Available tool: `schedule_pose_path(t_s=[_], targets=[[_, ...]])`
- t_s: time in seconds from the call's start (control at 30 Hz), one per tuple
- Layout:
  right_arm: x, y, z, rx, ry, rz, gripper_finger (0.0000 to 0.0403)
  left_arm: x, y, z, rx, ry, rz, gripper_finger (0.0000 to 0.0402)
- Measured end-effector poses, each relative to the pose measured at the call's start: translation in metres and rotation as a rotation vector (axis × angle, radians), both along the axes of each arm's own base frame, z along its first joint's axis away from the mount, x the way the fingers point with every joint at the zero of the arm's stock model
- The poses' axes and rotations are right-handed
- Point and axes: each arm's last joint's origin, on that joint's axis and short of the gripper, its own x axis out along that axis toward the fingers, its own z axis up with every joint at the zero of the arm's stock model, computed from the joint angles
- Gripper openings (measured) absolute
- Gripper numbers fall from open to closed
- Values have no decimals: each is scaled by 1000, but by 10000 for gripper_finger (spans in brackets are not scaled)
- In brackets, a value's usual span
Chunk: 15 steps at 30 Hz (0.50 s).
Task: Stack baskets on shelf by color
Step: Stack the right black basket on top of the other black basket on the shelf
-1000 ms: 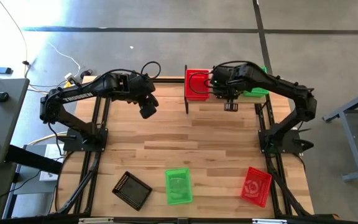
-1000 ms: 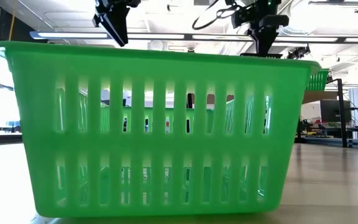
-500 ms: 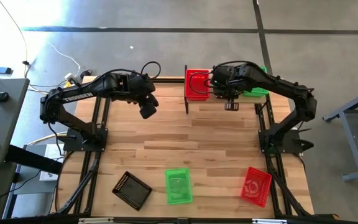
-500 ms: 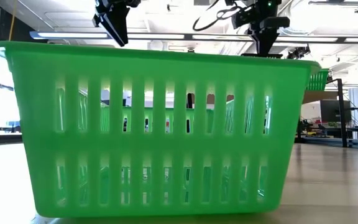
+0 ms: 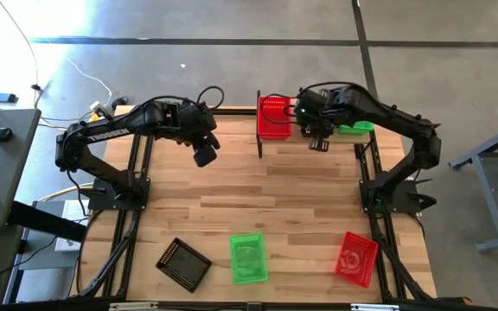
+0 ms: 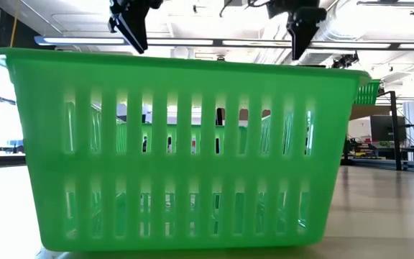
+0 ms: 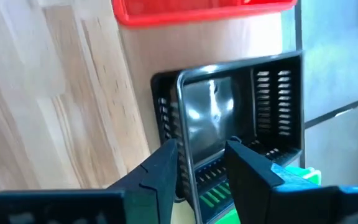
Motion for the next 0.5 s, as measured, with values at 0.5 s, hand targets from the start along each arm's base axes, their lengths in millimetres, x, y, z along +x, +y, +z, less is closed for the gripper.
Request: schedule_pose_path(t_s=[0.5], targets=[[-10, -21, -19, 90, 21, -154, 122, 0, -1, 0, -21, -4, -27, 138]])
